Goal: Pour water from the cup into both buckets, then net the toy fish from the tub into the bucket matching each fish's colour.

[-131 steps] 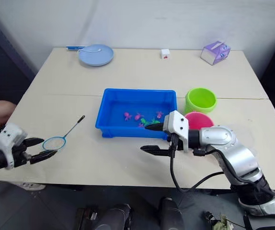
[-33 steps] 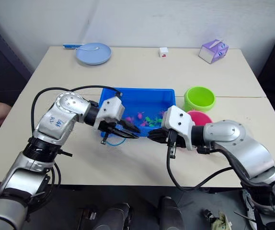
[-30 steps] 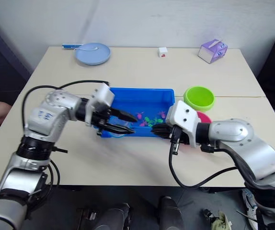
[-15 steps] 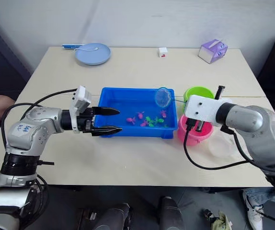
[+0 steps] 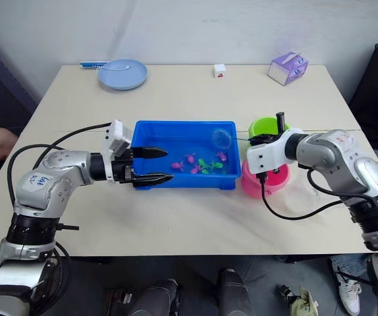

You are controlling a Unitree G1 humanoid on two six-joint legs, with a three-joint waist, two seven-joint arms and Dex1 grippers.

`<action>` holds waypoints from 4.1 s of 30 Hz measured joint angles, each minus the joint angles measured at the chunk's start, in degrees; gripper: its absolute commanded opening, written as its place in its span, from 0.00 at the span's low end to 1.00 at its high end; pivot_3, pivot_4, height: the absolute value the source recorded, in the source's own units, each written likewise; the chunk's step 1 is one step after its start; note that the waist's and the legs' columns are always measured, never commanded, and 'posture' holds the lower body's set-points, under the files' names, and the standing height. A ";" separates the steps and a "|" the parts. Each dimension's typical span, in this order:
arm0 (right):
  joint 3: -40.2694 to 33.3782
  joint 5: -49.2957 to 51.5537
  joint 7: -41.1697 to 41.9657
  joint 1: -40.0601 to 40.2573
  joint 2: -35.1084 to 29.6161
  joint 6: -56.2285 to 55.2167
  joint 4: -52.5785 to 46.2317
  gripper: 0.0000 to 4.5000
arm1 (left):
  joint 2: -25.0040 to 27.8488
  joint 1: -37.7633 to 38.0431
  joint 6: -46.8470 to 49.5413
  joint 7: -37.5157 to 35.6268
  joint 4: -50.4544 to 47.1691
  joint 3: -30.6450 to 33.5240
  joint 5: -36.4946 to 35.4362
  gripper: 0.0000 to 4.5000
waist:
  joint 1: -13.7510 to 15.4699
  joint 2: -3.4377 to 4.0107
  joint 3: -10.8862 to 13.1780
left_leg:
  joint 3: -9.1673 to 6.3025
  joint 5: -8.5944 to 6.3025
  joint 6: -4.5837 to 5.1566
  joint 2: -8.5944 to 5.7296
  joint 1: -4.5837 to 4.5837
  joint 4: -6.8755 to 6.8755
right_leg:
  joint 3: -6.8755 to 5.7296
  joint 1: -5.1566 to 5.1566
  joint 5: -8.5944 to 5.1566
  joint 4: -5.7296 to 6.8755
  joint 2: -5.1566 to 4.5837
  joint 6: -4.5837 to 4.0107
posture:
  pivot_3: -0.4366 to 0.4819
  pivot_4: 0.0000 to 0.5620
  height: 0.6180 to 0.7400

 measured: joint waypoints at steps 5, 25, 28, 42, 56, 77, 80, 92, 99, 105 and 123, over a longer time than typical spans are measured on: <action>-0.13 -0.14 1.10 0.45 1.25 -1.36 0.08 0.17 | 0.03 0.06 0.00 0.46 -1.52 0.00 -0.21 1.00 | -0.10 0.00 0.00 | 0.00 0.00 -0.01 0.03 0.00 0.00 | 0.01 0.00 0.00 0.00 0.02 0.00 | 0.48 0.27 1.00; -2.67 1.33 5.26 1.54 3.11 0.08 -3.75 0.17 | 0.00 0.35 -0.78 0.55 -1.56 -0.07 -0.21 1.00 | -0.11 0.01 0.00 | 0.01 0.00 -0.02 0.04 0.00 0.02 | 0.01 -0.01 0.00 0.02 0.03 0.00 | 0.48 0.27 1.00; -3.07 2.65 5.38 1.66 4.62 2.28 -4.99 0.17 | -0.13 0.36 -1.33 0.58 -1.56 -0.20 -0.20 1.00 | -0.14 0.01 0.01 | 0.01 -0.01 -0.02 0.04 0.00 0.02 | 0.01 -0.01 0.00 0.04 0.03 0.00 | 0.48 0.27 1.00; -7.13 15.47 19.11 3.73 1.25 4.23 -8.57 0.17 | -0.05 0.40 -1.92 0.79 -1.54 -0.20 -0.06 1.00 | -0.01 0.02 0.01 | -0.05 -0.01 -0.02 0.03 0.00 0.05 | 0.05 0.06 0.00 0.02 0.01 0.00 | 0.48 0.27 1.00; -1.96 4.01 11.56 -5.66 9.51 -7.52 8.62 0.17 | 0.11 0.40 -2.24 1.55 -1.43 -0.17 0.06 1.00 | -0.27 0.02 0.01 | 0.02 0.00 -0.05 0.03 0.01 0.04 | -0.03 -0.04 0.00 0.05 0.04 -0.01 | 0.48 0.27 1.00; -2.26 2.50 11.47 -8.57 3.74 -13.96 8.76 0.17 | 0.17 1.21 -4.34 1.09 -1.07 -0.80 0.23 1.00 | -0.36 0.03 0.02 | 0.04 -0.01 -0.06 0.05 0.01 0.03 | -0.01 -0.04 0.00 0.05 0.04 -0.01 | 0.48 0.27 1.00; -2.26 3.35 13.12 -7.54 3.23 -13.24 7.22 0.17 | 0.17 1.14 -4.57 0.91 -0.67 -1.02 0.29 1.00 | -0.24 0.04 0.02 | 0.04 -0.01 -0.06 0.05 0.00 0.03 | -0.02 -0.05 0.00 0.05 0.04 -0.01 | 0.48 0.27 1.00; -2.33 3.79 14.26 -2.16 2.61 -10.04 2.98 0.17 | 0.72 1.64 -6.30 -0.26 0.37 -3.04 1.42 1.00 | -0.09 0.04 0.02 | 0.03 -0.01 -0.06 0.04 0.00 0.05 | -0.01 -0.03 0.00 0.06 0.04 -0.01 | 0.48 0.27 1.00; -3.66 5.42 15.23 -0.03 2.27 -5.55 -1.98 0.17 | 0.74 3.66 -6.00 -1.38 -1.89 -3.46 0.85 1.00 | -0.09 0.04 0.02 | 0.02 -0.01 -0.06 0.06 0.00 0.04 | 0.04 -0.03 0.00 0.05 0.04 -0.01 | 0.48 0.27 1.00; -6.43 7.29 15.41 0.03 1.96 -1.83 -3.70 0.17 | 0.65 3.82 -5.95 -1.34 -2.05 -3.53 0.85 1.00 | -0.02 0.04 0.02 | 0.03 -0.01 -0.06 0.04 0.00 0.06 | 0.07 -0.03 0.00 0.04 0.03 -0.01 | 0.48 0.27 1.00; -6.03 8.86 19.95 -0.73 -0.82 -7.49 -1.25 0.17 | 0.50 3.93 -6.64 -1.15 -3.81 -4.60 1.17 1.00 | -0.05 0.04 0.02 | 0.03 -0.01 -0.06 0.05 0.01 0.04 | 0.12 -0.03 0.00 0.03 0.03 -0.01 | 0.48 0.27 1.00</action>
